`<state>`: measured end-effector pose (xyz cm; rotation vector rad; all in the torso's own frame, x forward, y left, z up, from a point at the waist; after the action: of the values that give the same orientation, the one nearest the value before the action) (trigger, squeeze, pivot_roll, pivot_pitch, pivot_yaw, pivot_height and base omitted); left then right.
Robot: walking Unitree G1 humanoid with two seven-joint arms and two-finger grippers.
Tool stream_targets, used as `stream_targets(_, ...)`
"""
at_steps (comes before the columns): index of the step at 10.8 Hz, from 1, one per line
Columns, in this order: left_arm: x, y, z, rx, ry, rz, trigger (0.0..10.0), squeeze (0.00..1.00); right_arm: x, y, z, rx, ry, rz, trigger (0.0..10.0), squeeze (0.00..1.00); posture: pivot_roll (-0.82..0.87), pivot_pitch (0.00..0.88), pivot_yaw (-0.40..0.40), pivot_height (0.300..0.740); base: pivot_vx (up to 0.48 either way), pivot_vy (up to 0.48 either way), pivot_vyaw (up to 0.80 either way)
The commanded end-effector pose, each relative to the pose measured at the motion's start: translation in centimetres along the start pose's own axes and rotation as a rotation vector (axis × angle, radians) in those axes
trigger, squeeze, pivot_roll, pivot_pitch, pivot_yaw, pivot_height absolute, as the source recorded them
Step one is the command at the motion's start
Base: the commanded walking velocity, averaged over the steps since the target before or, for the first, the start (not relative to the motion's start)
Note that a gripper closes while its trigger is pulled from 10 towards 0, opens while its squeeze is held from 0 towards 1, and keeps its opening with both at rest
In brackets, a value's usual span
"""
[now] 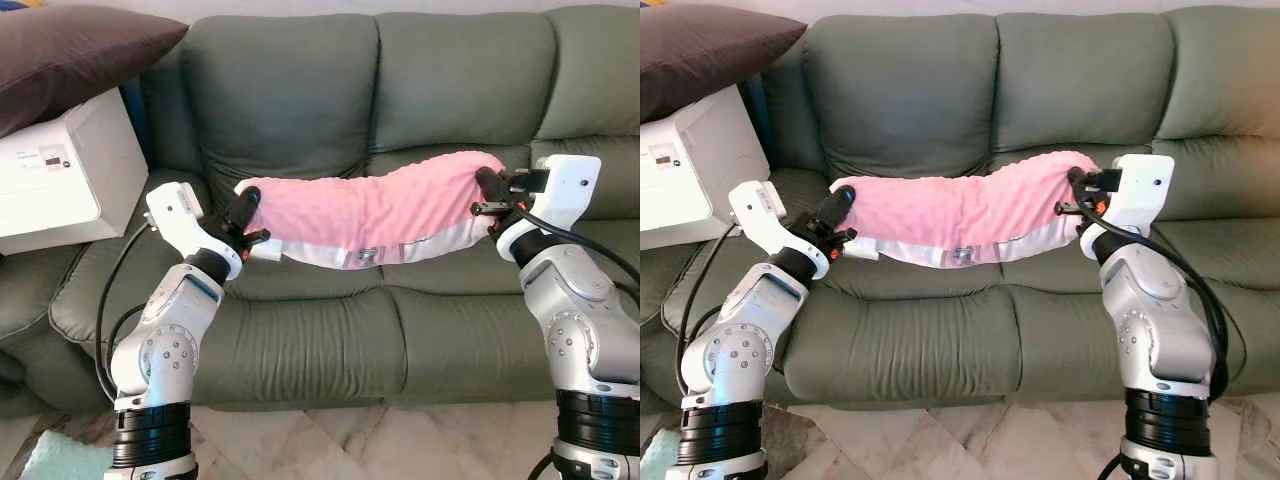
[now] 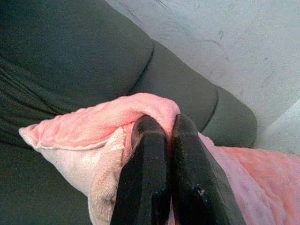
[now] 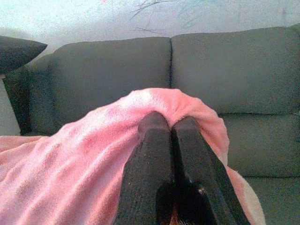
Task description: Move the pillow to the sofa
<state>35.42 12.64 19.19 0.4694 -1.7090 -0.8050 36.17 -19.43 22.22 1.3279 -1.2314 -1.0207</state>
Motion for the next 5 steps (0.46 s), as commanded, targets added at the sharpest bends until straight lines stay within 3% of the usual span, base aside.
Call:
stream_targets(1, -0.1, 0.8, 0.1, 0.04, 0.008, -0.027, 0.0, 0.0, -0.6, 1.3, -0.2, 0.052, 0.025, 0.006, 10.0, 0.0, -0.13, 0.028, 0.024, 0.74, 0.0, 0.0, 0.0)
stream_targets(3, -0.7, 2.2, 0.1, 0.108, 0.025, -0.071, 0.0, 0.0, -0.7, 1.1, 0.0, 0.051, 0.035, 0.009, 10.0, 0.0, -0.13, 0.027, 0.026, 0.74, 0.0, 0.0, 0.0)
stream_targets(5, -0.6, 2.1, 0.2, 0.105, 0.014, -0.07, 0.0, 0.0, -0.7, 0.9, 0.0, 0.048, 0.037, 0.007, 10.0, 0.0, -0.13, 0.029, 0.029, 0.74, 0.3, 0.0, 0.0)
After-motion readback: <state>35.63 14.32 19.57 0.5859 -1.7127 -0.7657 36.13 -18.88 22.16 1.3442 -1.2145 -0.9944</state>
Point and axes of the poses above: a point about 5 cm out from each wrist's last joint towards the gripper, its own z axis pointing back from the gripper into the wrist, its own y axis along the axis of the wrist's last joint, x = y × z, the point moved 4 cm from there along -z, pointing out of the wrist towards the gripper, and after that the axes turned 8 degrees about z, right-handed, at the moved point
